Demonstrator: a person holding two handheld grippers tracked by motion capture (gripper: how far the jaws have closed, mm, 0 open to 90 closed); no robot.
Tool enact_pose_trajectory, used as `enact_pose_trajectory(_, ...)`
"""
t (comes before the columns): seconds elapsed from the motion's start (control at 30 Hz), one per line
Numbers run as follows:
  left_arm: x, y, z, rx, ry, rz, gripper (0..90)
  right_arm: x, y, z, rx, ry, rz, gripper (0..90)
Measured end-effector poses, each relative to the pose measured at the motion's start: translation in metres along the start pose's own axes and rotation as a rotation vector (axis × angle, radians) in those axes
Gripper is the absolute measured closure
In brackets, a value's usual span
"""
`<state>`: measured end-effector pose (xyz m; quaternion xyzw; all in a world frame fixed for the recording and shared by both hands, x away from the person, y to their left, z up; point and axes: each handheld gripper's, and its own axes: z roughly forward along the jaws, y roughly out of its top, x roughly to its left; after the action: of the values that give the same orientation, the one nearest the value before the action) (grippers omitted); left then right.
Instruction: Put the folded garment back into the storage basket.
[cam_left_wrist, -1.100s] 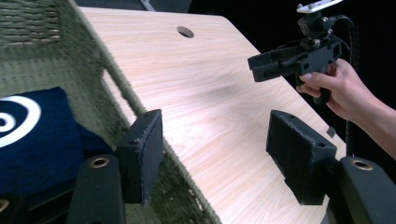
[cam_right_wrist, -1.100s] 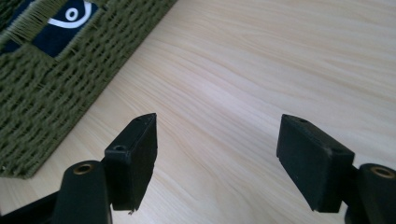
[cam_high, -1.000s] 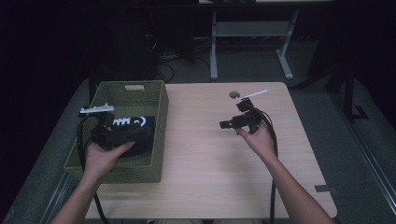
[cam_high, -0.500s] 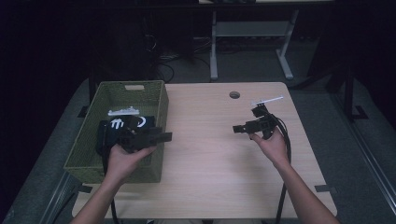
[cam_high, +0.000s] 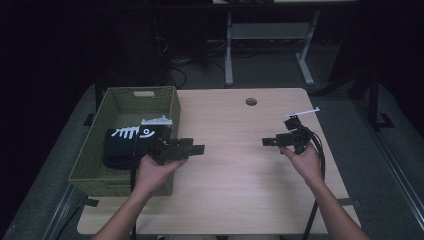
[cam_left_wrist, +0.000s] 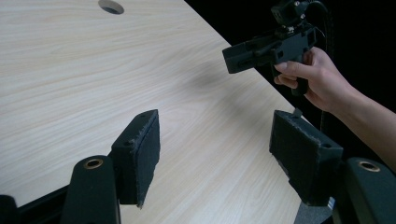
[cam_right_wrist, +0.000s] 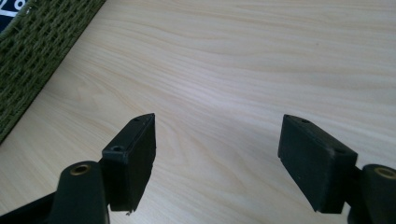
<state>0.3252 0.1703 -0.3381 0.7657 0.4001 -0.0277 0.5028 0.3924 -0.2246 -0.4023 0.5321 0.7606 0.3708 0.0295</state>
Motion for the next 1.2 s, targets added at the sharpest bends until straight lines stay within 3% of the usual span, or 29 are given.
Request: enact_pose_trajectory(1.2,-0.008,-0.021,0.066,0.044,-0.022,-0.007,30.6,-0.051,-0.073,-0.024,0.017,-0.012,0.079,26.3)
